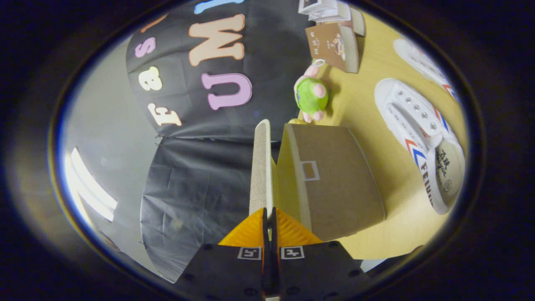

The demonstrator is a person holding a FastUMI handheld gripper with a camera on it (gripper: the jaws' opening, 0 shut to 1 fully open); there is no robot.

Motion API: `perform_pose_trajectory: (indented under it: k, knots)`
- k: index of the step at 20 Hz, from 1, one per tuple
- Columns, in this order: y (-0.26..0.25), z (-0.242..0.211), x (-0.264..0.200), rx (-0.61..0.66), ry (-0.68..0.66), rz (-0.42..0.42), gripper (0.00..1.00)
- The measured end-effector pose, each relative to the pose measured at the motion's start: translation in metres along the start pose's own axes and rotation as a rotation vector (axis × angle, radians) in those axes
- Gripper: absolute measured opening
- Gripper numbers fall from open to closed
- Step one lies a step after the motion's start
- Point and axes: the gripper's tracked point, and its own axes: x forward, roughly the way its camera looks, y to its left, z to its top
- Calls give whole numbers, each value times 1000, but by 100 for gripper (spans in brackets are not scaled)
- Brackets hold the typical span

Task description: Open the storage box then place both shoes into the box .Put the left shoe in first, then the right shoe, with the right side of both shoes facing outward in a uniform manner.

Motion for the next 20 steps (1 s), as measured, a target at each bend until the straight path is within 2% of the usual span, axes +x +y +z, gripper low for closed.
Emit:
perform_pose_trajectory:
  k: [11, 20]
  knots:
    - [110, -31, 48, -234, 85, 75, 3]
    - [130, -78, 113, -343, 141, 18, 3]
